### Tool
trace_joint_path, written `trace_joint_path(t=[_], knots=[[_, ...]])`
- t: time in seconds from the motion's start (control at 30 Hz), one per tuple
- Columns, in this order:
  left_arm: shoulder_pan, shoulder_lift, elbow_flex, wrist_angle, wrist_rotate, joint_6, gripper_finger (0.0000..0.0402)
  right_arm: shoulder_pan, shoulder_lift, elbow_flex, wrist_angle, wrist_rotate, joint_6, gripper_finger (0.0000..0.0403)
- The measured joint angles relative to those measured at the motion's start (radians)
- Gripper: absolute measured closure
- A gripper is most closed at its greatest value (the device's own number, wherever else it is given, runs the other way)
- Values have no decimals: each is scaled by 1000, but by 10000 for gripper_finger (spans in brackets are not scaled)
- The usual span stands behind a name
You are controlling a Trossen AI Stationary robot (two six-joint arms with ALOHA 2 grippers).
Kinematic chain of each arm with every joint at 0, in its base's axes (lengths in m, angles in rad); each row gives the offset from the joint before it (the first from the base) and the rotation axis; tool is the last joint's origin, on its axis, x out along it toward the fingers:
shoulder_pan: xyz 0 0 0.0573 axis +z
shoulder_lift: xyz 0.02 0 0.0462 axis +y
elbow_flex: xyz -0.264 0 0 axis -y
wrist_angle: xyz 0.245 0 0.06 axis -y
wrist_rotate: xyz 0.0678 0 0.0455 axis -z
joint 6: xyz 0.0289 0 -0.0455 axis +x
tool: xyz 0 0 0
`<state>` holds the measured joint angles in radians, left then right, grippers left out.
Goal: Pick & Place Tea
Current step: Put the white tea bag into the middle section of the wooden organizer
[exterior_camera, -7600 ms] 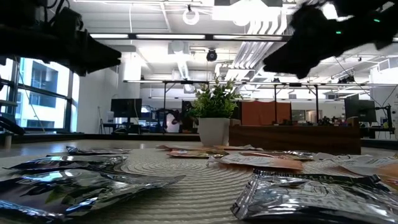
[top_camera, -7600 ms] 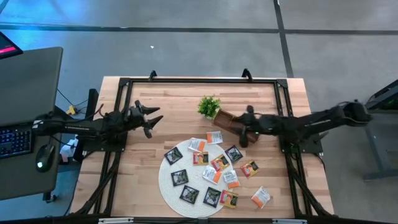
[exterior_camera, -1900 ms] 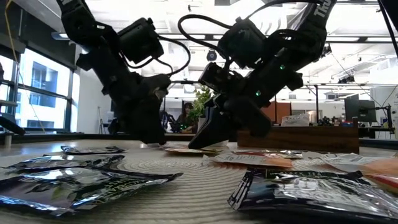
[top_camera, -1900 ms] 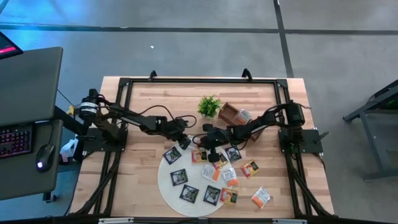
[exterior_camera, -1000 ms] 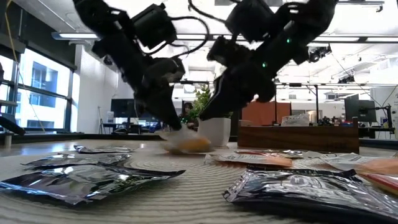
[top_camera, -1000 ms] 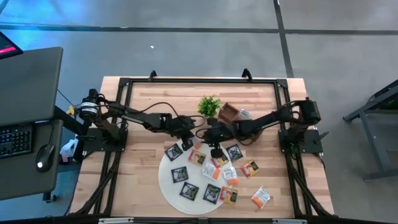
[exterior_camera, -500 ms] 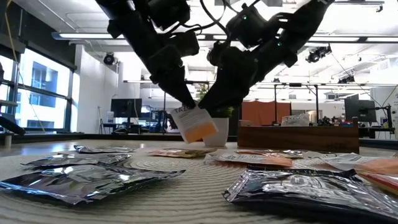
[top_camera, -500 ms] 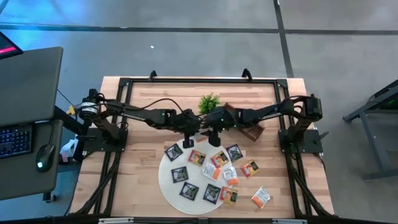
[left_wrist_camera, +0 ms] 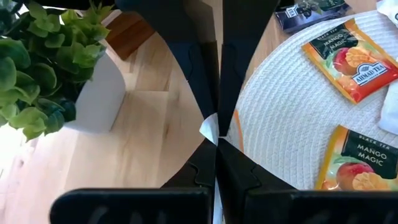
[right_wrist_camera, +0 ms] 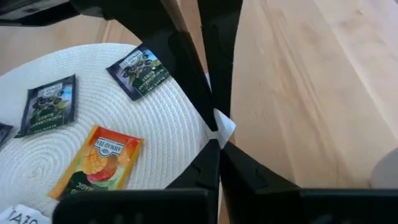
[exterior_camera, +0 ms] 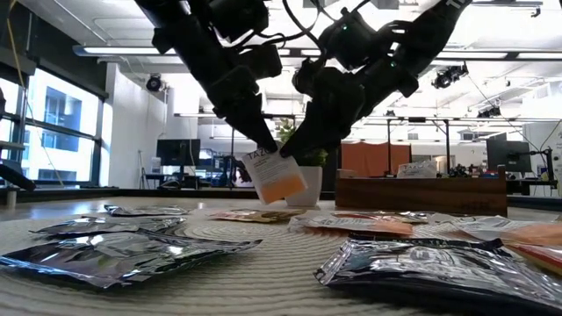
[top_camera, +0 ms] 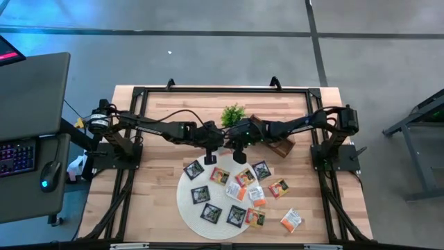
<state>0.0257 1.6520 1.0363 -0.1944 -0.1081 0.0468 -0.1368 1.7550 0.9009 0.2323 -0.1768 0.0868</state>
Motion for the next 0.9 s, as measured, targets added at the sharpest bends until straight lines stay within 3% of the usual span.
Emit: trace_joint_path(t=[0.2,0.5,0.67,0.9], knots=[[0,0,0,3,0,2,392,9,0,0,11,3,2,400],[-1,0,0,6,-11,0,301,58,0,2,-9,106,18,400],[-1,-16,0,-22,-13,-51,275,88,-15,2,-39,183,39,401],[-1,-75,0,-121,-118,-85,273,130,-142,2,-298,333,96,402]])
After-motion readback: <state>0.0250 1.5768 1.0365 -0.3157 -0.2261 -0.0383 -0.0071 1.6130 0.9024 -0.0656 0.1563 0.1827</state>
